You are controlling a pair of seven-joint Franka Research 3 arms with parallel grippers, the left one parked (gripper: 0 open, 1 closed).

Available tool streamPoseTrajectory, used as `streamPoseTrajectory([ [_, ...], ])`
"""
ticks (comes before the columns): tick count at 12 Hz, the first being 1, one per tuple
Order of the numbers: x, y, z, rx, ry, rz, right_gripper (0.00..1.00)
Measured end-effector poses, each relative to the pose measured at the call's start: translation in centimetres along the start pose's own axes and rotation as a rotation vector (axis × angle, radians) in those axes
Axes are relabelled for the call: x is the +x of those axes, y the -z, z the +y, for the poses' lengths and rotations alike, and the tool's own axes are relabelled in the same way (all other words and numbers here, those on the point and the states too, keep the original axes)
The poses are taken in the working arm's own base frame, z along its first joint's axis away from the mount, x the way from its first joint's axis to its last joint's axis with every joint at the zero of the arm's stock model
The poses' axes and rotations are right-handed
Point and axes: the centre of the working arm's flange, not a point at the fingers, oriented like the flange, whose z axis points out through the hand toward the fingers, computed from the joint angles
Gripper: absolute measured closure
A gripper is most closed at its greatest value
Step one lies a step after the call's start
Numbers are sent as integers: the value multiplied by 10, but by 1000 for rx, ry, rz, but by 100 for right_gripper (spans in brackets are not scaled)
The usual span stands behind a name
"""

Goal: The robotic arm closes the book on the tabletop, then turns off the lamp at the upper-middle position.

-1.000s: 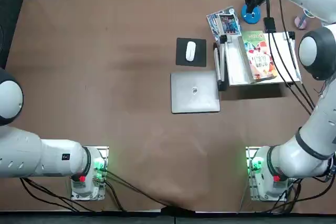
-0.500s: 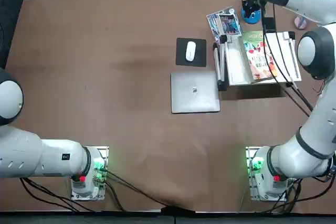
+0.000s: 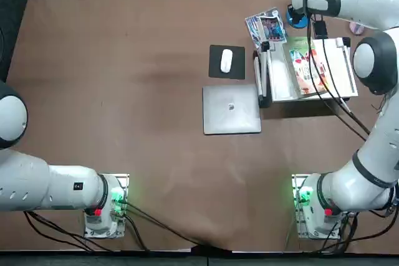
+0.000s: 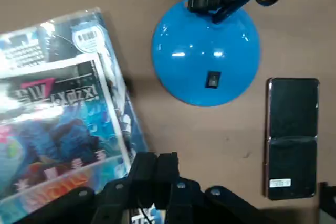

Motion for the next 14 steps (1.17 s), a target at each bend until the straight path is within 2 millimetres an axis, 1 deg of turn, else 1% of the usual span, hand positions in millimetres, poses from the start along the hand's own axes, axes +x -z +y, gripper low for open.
streamPoseTrajectory([
  [4, -2, -21, 5, -49, 44, 18, 99],
  [7, -4, -38, 5, -69, 73, 29, 99],
  [9, -4, -43, 9, -99, 99, 36, 99],
  [12, -2, -43, 17, -148, 140, 51, 99],
  [14, -1, -41, 17, -161, 159, 70, 99],
])
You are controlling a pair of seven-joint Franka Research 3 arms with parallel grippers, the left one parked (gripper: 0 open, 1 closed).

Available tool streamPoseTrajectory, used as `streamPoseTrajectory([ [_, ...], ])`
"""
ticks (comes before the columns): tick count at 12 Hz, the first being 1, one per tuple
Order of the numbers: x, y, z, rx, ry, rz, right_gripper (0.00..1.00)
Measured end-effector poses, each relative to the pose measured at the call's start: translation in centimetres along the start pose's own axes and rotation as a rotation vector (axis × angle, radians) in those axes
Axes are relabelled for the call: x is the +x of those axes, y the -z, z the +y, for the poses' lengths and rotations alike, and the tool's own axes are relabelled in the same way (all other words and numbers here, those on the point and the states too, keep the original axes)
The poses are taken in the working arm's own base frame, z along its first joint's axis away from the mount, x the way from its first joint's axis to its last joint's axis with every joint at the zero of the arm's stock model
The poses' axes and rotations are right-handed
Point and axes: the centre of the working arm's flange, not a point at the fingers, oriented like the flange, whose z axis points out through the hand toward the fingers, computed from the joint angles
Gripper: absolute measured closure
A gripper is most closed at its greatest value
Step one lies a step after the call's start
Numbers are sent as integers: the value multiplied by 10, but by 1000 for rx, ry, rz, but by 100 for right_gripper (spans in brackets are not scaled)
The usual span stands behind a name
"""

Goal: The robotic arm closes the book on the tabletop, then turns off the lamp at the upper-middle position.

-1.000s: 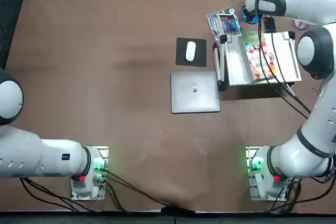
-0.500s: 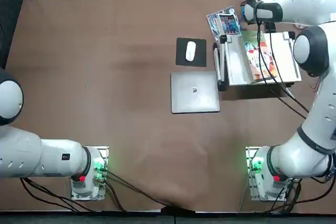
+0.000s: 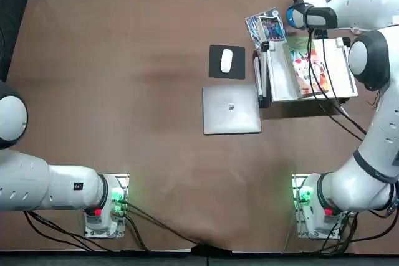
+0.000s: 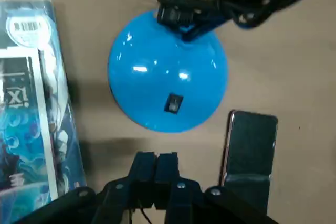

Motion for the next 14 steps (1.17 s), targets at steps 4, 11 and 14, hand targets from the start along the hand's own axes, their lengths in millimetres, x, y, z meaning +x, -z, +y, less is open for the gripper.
streamPoseTrajectory([
  [4, 5, -2, -1, -7, 28, 69, 99],
  [11, 8, -3, 0, -3, 32, 104, 99],
  [14, 9, -2, 0, -4, 37, 122, 99],
])
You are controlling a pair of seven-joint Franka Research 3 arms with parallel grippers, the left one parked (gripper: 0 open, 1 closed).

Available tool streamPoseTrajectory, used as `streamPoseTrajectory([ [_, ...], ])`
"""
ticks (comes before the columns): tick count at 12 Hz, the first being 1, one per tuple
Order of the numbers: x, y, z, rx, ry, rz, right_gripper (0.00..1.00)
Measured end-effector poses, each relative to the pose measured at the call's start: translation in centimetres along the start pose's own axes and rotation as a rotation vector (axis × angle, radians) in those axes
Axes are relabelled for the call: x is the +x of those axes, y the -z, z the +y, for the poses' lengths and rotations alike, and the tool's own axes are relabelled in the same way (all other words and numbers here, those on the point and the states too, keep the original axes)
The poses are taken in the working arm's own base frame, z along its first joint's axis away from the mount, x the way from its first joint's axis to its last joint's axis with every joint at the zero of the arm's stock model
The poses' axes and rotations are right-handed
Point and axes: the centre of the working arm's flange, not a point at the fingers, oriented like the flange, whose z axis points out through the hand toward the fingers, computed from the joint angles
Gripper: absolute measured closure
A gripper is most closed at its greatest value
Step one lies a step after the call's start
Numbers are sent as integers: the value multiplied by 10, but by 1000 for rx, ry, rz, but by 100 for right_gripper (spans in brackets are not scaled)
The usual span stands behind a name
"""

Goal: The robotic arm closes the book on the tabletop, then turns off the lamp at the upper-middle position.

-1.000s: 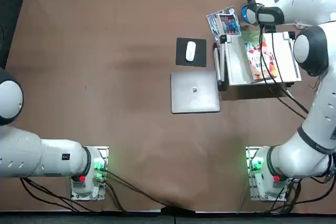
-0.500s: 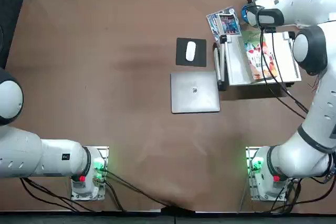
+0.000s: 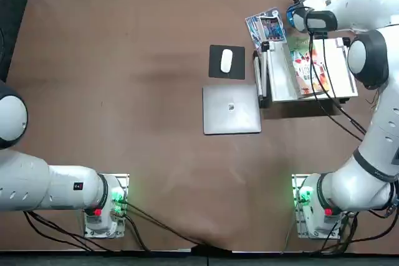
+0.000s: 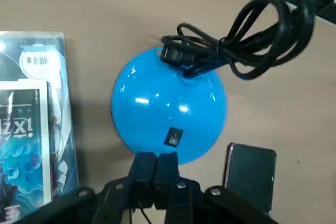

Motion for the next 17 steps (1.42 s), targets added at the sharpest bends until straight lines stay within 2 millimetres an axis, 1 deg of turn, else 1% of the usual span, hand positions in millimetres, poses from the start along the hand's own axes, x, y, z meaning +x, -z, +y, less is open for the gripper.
streamPoseTrajectory([
  [2, 1, 0, 1, 4, -1, 19, 99],
  [4, 0, -4, 0, 8, 0, 32, 99],
  [5, -1, -8, 0, 12, 0, 38, 99],
  [6, -4, -18, 1, 15, -3, 40, 99],
  [9, -8, -27, 2, 16, -3, 33, 99],
  [15, -11, -31, 2, 17, -3, 24, 99],
  [17, -12, -32, 5, 16, -6, 23, 99],
])
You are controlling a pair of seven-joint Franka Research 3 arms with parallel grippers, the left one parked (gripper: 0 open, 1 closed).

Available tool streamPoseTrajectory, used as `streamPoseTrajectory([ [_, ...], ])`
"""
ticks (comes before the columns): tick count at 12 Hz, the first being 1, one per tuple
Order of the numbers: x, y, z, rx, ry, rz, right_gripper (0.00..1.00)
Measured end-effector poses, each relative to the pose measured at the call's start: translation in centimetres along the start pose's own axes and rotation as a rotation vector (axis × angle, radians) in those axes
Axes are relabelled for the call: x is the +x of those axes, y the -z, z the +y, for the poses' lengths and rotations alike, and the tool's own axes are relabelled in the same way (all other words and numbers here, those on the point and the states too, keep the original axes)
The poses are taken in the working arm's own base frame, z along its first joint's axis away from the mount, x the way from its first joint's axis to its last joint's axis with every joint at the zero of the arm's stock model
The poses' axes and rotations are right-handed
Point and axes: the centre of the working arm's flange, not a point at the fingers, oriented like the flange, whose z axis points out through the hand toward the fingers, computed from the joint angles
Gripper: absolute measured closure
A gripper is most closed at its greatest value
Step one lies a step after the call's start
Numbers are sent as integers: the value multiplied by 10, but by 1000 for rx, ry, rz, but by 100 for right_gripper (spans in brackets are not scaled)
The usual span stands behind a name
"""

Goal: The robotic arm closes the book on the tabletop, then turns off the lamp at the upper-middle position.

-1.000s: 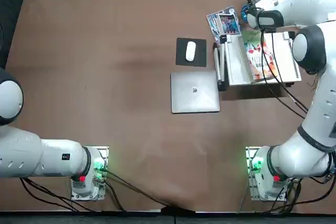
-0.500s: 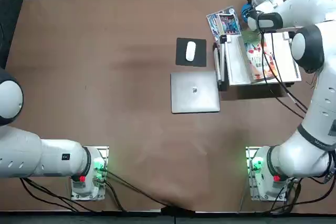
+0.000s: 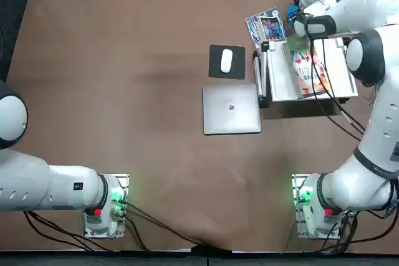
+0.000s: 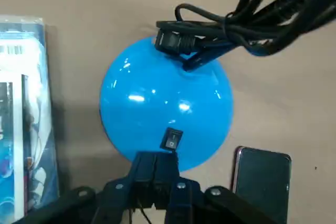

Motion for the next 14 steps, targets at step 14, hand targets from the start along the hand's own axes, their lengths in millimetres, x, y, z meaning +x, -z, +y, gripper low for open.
streamPoseTrajectory([
  [14, 2, 2, 0, 2, 1, 15, 99],
])
